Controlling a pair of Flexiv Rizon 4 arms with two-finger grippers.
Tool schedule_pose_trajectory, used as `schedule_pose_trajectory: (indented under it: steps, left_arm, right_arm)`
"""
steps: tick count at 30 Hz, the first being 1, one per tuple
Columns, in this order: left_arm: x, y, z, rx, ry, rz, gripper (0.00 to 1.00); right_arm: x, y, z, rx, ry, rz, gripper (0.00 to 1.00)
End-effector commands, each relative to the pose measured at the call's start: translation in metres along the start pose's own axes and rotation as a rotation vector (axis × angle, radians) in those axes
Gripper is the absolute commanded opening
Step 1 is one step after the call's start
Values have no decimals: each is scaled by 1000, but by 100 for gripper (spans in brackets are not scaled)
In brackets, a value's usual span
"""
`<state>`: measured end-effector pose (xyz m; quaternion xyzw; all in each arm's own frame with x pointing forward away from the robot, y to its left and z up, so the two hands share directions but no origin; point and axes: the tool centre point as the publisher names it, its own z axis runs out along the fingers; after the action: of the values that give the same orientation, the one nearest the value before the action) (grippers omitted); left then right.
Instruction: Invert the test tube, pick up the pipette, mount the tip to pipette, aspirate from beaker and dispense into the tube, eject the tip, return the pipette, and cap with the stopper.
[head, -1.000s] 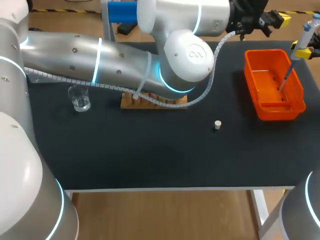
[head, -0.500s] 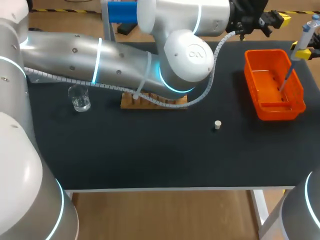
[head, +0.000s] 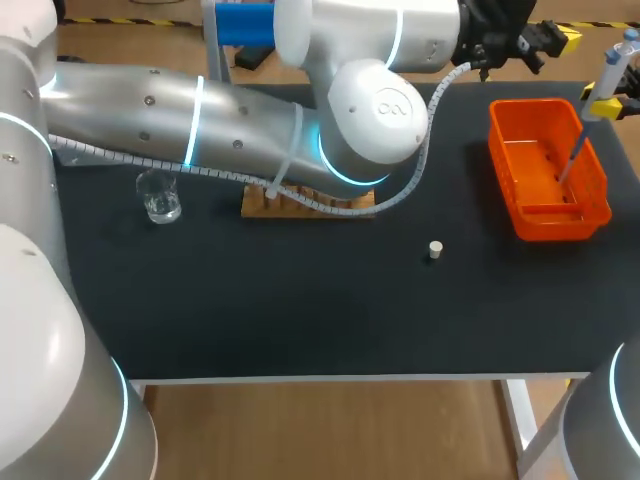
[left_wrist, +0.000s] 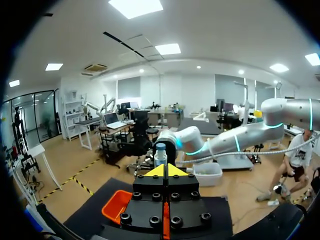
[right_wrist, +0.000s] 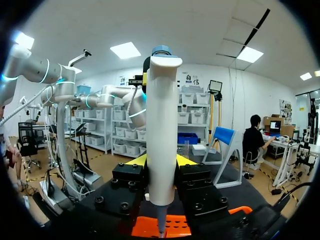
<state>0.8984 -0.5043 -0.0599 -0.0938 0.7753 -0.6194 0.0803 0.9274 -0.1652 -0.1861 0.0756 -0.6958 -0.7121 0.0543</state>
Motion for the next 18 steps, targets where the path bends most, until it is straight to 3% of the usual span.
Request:
schedule_pose_trajectory:
  steps: [1,18]
  left_arm:
    - [-3,3,4,67,9,3,0]
    - [-18,-3,44,75,90,50,0]
  right_arm:
    - [1,1,1,4,-2,0,0]
    - [1,1,1,4,-2,0,0]
